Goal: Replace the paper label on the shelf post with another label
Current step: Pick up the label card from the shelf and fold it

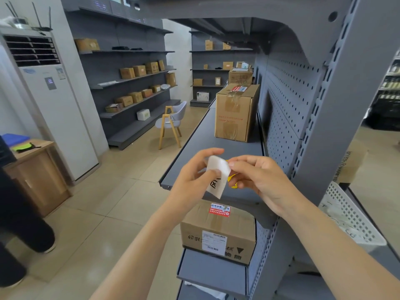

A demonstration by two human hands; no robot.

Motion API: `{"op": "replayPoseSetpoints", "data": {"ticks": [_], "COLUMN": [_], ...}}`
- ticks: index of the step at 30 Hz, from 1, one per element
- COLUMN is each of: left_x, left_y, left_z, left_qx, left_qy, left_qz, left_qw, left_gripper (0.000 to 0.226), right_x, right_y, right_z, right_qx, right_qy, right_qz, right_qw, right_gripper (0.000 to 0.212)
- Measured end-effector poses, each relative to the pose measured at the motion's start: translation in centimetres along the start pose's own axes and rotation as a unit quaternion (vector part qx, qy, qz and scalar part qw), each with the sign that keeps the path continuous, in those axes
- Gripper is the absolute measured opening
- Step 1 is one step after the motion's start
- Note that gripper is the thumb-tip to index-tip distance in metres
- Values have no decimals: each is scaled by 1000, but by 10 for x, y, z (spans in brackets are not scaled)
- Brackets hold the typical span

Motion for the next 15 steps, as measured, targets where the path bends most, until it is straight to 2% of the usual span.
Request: {"op": "replayPoseSetpoints", "data": {"ticks": [2, 7, 15], "left_x": [3, 3, 6], "left_y": [3, 14, 25], "left_z": [-7, -12, -9], "left_qx": [33, 44, 73], "left_qy": [3, 34, 18], "left_qz": [-10, -20, 16], "left_qw": [999, 998, 997], "left_gripper": [39, 35, 40], "right_x": [3, 9, 16], "right_y": [-4, -9, -17], "right_z": [4, 9, 15], "right_qx": [-41, -52, -61], "right_qy": [3, -1, -44], "right_qz": [-10, -7, -7], "right_qw": [999, 999, 997], "right_gripper": [15, 16, 21]}}
Point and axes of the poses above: each hand's wrist, its own x-axis away from the middle knuckle, its own z-axis out of the back of the hand, y = z × x, the point moved 1 cm from there along -x, towards the middle knuckle, and after that the axes turned 11 degrees about z, right-handed, at the moved point
